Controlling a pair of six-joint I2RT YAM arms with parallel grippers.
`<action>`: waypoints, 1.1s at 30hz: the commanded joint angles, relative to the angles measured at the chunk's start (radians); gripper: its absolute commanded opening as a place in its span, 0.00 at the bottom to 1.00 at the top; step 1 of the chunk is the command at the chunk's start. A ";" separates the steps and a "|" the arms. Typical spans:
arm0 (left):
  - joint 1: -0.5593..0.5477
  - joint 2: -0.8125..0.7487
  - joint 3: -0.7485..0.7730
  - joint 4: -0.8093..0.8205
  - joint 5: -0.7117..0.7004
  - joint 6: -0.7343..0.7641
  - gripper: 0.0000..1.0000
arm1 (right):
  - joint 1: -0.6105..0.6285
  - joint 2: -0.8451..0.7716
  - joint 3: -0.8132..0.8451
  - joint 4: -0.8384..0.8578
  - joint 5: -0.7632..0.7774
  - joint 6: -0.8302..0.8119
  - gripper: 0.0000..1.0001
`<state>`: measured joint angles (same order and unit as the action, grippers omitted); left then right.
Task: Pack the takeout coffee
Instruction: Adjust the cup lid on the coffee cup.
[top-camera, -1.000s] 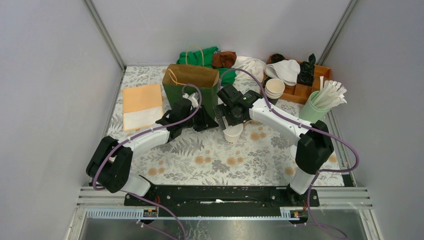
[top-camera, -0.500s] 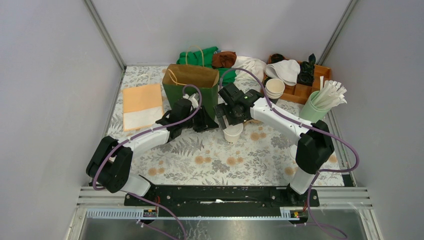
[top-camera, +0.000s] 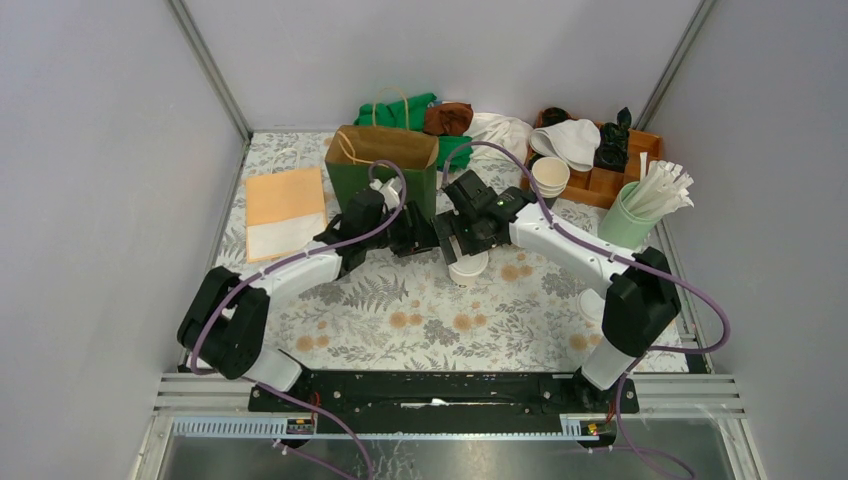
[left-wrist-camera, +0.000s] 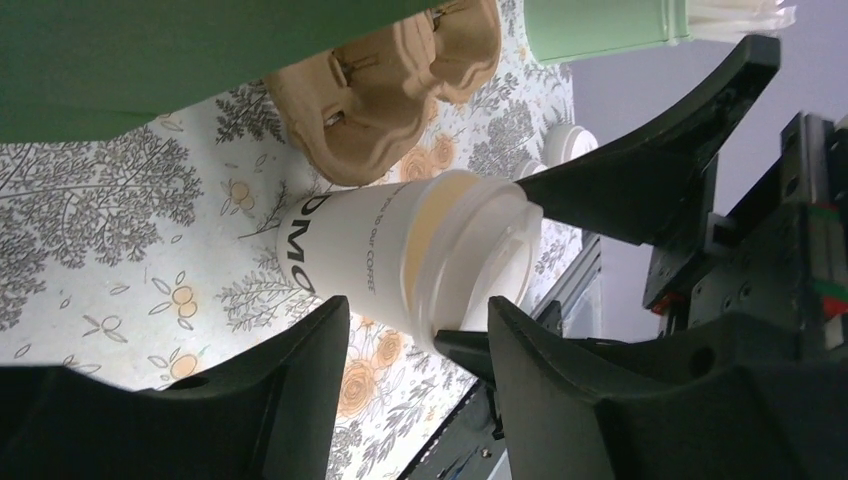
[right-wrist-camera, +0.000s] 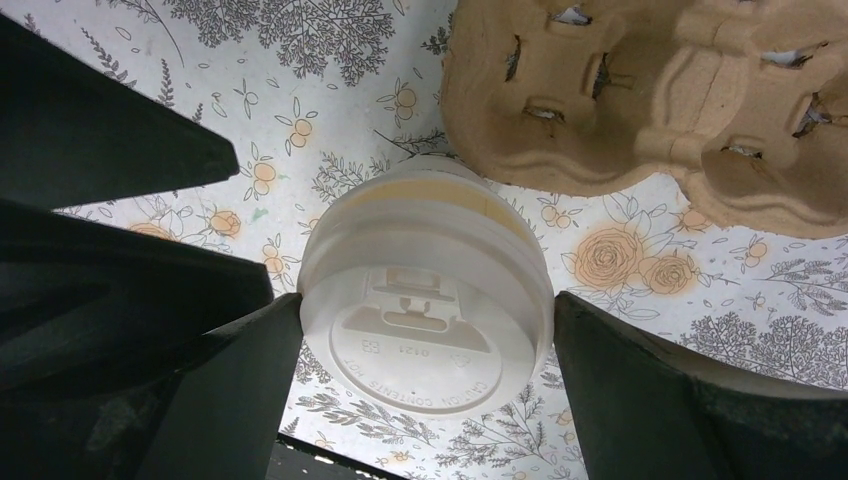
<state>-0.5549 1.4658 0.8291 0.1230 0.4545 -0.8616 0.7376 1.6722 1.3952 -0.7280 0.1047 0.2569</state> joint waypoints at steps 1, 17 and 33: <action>0.014 0.036 0.055 0.085 0.066 0.004 0.60 | -0.012 -0.051 -0.022 0.069 -0.028 -0.038 1.00; 0.058 0.170 0.135 0.055 0.266 0.079 0.68 | -0.036 -0.100 -0.121 0.202 -0.078 -0.088 1.00; 0.038 0.205 0.174 -0.071 0.184 0.156 0.64 | -0.040 -0.150 -0.148 0.217 -0.079 -0.097 1.00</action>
<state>-0.5064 1.6730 0.9516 0.0830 0.6746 -0.7631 0.7063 1.5852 1.2552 -0.5415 0.0341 0.1761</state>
